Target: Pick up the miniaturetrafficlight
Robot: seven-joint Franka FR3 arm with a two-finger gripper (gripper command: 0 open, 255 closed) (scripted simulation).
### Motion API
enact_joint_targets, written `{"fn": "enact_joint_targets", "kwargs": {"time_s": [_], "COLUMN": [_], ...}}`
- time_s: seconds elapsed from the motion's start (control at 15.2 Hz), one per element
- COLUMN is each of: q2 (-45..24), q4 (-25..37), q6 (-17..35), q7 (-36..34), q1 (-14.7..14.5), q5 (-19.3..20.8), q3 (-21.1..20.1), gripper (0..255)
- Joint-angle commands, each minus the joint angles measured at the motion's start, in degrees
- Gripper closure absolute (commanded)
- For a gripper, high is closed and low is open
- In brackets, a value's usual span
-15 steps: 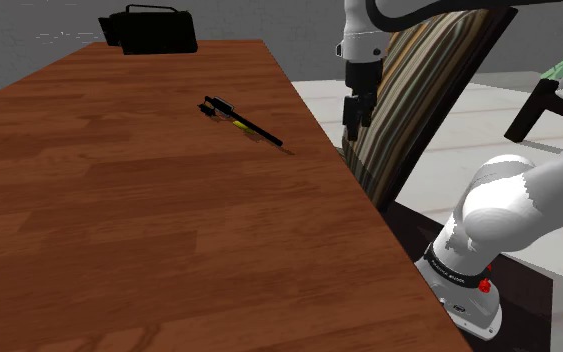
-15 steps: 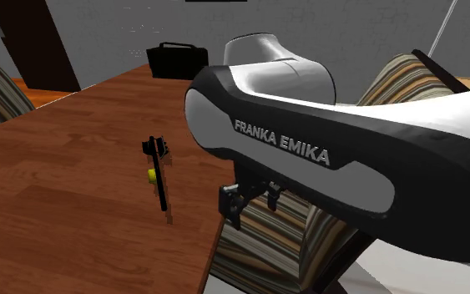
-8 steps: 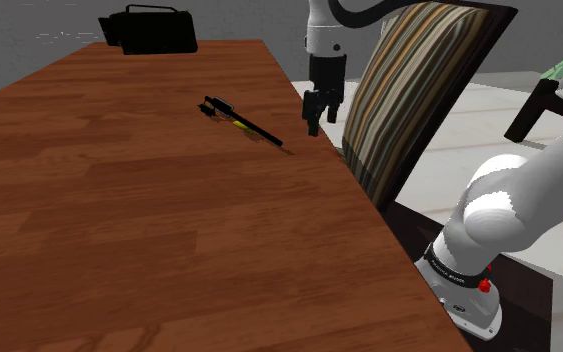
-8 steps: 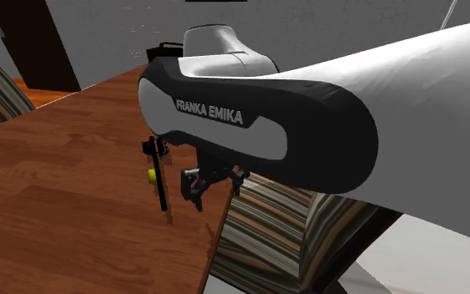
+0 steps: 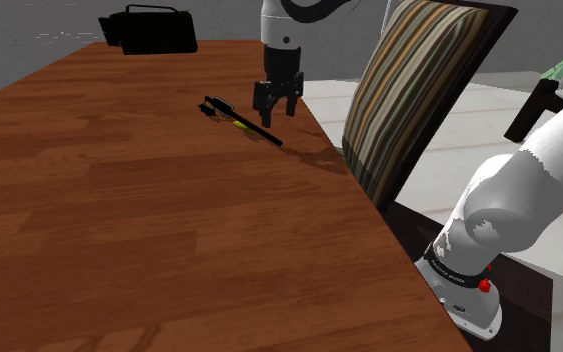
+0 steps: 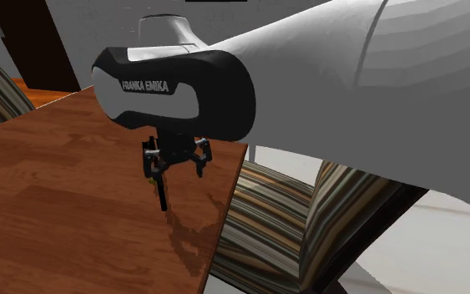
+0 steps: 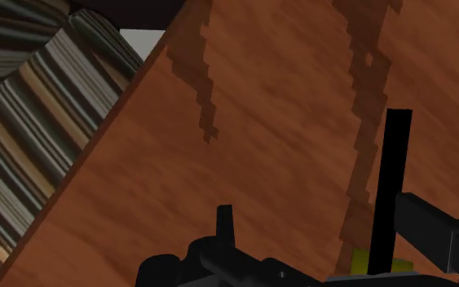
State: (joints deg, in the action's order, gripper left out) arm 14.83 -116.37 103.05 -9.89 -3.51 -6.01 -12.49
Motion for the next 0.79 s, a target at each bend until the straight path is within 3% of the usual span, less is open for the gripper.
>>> {"fn": "enact_joint_targets", "kwargs": {"time_s": [0.0,0.4,0.73], "q2": [-3.37,-13.48,-13.4], "q4": [3.46,15.84,11.89], "q6": [1.4,3.03,6.9], "q7": [-2.01,-7.98,-7.85], "q1": [-0.15,-1.16,-1.2], "q5": [0.62,3.87,3.8], "q3": [-1.01,-3.51,-3.5], "gripper": [0,0,0]}}
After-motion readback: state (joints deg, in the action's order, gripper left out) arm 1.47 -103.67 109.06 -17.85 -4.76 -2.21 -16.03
